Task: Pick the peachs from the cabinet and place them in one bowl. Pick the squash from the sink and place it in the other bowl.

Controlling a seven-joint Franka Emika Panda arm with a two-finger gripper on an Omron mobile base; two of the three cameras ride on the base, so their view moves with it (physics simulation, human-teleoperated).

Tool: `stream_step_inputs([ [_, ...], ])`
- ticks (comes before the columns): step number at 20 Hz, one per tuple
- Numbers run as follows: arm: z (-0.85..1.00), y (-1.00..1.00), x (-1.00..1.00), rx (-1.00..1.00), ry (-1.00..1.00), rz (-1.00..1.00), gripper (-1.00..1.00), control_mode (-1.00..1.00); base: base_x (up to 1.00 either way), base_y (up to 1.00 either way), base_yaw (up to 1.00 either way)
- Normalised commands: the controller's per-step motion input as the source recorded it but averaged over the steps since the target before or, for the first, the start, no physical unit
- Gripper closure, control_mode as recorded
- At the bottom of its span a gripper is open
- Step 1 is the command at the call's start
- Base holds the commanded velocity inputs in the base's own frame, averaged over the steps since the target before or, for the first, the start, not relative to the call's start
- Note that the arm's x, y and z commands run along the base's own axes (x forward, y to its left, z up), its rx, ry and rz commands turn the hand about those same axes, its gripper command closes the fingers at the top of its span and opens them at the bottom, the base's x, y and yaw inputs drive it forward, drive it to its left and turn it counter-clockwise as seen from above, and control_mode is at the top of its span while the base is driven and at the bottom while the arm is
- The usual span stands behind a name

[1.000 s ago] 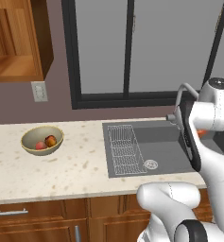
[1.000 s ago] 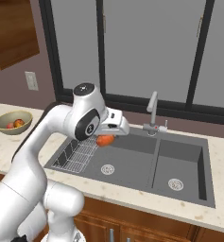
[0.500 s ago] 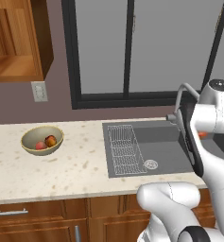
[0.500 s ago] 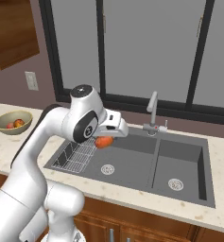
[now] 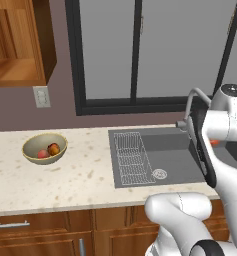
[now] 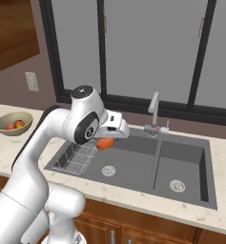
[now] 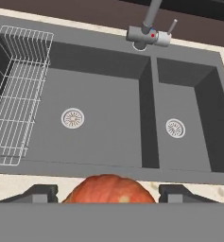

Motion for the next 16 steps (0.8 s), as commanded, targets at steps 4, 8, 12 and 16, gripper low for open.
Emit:
stream_step_inputs([
  [4, 0.0, 0.0, 0.0, 0.0, 0.0, 0.0, 1.0, 1.0, -0.22, -0.04, 0.0],
  [8, 0.0, 0.0, 0.0, 0.0, 0.0, 0.0, 1.0, 1.0, -0.99, -0.55, -0.11],
  [12, 0.0, 0.0, 0.0, 0.0, 0.0, 0.0, 1.0, 1.0, -0.81, -0.67, -0.18],
  [16, 0.0, 0.0, 0.0, 0.0, 0.0, 0.0, 1.0, 1.0, 0.01, -0.86, -0.09],
])
